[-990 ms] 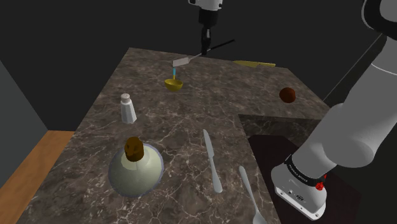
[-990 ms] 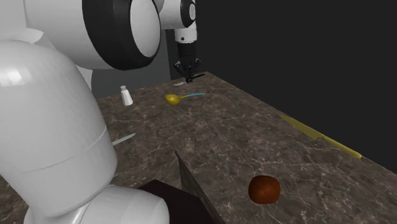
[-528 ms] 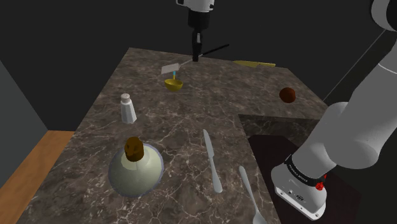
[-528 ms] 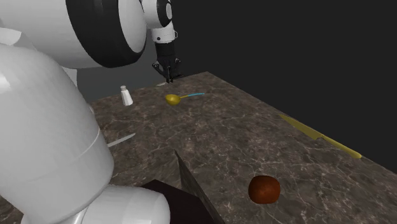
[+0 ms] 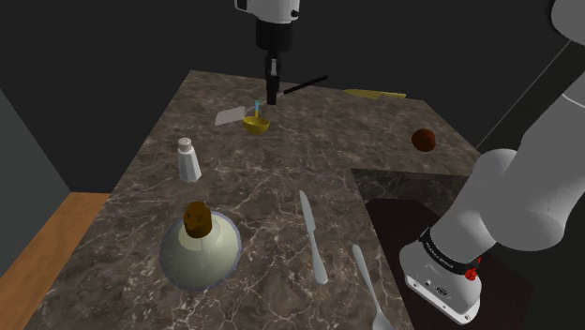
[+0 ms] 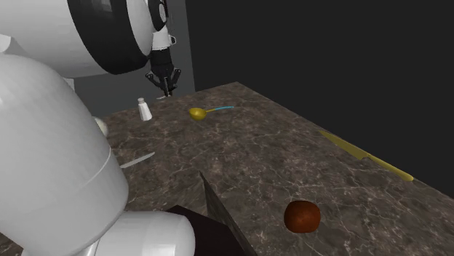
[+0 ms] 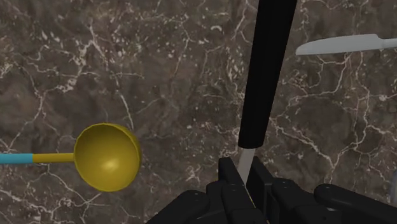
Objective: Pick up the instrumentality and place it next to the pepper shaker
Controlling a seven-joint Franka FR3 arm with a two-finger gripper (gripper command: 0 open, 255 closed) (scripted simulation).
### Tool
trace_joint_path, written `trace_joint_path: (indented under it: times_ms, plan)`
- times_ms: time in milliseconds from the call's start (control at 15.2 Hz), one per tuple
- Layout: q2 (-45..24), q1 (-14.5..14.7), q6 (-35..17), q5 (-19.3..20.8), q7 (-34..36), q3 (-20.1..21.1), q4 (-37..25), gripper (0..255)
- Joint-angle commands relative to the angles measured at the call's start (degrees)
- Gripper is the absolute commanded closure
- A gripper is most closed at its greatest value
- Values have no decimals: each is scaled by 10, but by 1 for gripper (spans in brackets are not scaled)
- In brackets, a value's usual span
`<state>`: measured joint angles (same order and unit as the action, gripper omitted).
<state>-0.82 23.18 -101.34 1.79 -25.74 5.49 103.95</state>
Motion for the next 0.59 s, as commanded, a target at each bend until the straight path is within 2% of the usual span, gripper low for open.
trace_joint_path:
  times_ms: [0,528]
  plan:
    - [-4,14,3,-1,29,14,-7,255]
    - [-39,71,15,1,136,65,-50,255]
